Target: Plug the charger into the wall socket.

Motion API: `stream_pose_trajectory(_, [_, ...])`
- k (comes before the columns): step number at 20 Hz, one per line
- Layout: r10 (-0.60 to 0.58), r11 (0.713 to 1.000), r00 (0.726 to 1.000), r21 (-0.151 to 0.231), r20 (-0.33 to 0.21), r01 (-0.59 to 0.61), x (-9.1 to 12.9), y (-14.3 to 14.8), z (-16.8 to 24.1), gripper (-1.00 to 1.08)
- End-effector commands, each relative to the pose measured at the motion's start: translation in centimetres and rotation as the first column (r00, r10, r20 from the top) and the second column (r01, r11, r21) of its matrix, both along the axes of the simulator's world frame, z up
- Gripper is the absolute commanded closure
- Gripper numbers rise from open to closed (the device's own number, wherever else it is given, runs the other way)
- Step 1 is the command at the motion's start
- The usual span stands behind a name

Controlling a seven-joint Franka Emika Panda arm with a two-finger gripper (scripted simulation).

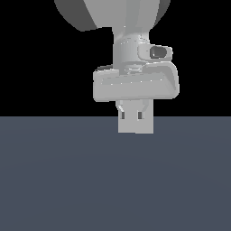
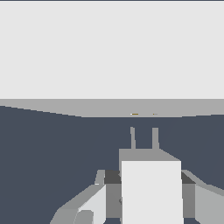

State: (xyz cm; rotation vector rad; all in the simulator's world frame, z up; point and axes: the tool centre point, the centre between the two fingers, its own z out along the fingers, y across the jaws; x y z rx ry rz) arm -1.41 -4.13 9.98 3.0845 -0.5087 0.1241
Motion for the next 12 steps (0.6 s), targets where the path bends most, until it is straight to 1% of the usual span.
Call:
stream_pose_trajectory(1, [0.0, 1.0, 1.0, 0.0, 0.0, 0.0, 0.9, -0.3, 0.0, 1.08])
stream_pose_trajectory(6, [0.0, 1.0, 1.0, 0.0, 0.0, 0.0, 2.1, -0.7, 0.0, 1.08])
stream_pose_trajectory(12, [0.0, 1.0, 1.0, 0.0, 0.0, 0.0, 2.4, -0.8, 0.0, 1.08])
